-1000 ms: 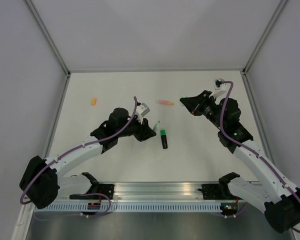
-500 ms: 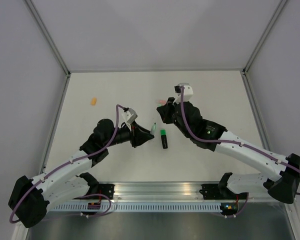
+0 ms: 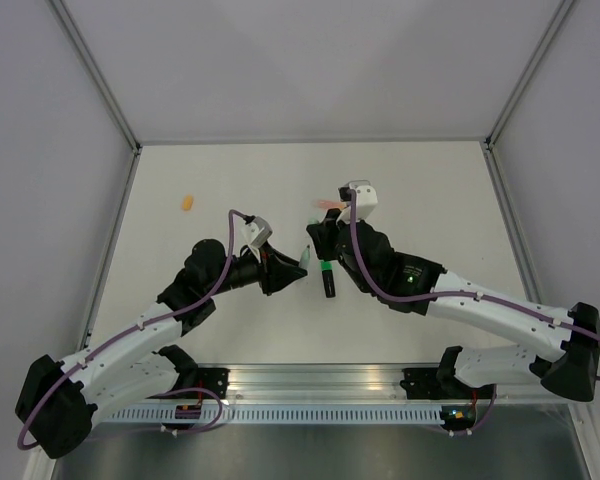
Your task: Insert the pens into the pen caps
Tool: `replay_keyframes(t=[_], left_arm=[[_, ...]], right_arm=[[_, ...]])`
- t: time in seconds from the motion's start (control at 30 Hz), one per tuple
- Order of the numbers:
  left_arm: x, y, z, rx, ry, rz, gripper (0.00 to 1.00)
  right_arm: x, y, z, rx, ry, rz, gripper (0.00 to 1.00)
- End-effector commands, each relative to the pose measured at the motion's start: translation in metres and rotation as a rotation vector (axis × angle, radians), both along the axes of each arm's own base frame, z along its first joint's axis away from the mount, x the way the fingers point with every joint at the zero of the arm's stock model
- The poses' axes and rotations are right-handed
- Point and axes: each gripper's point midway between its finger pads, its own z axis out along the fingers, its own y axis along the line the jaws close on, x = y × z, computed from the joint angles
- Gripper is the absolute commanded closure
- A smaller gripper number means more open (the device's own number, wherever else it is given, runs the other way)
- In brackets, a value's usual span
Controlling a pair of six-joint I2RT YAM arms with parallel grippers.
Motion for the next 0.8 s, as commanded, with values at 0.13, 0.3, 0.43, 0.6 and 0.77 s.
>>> replay_keyframes(t=[0.13,0.3,0.43,0.6,0.77], left_arm=[[0.002,0.001,0.014,-0.042,-0.026,0.02,0.98],[0.003,0.002,0.012,-0.038,-0.019,0.027,0.98],[0.002,0.003,0.013,-0.04,-0.02,0.03,0.98],[0.002,0.005,0.014,-0.044,-0.026,0.041,0.98],[0.003,0.008,0.018,-0.054,-0.033,0.06,0.98]], right_arm=[[-0.009,0.002,0.016,0.052,-0.053,-0.014,1.0],[-0.015,0.006,0.019,0.068,-0.059,0.001,1.0],[-0.016,0.006,0.019,0.07,-0.065,-0.005,1.0],[-0.019,0.008,0.016,0.059,-0.066,0.003,1.0],[-0.024,0.01,0.009,0.043,-0.067,0.001,1.0]])
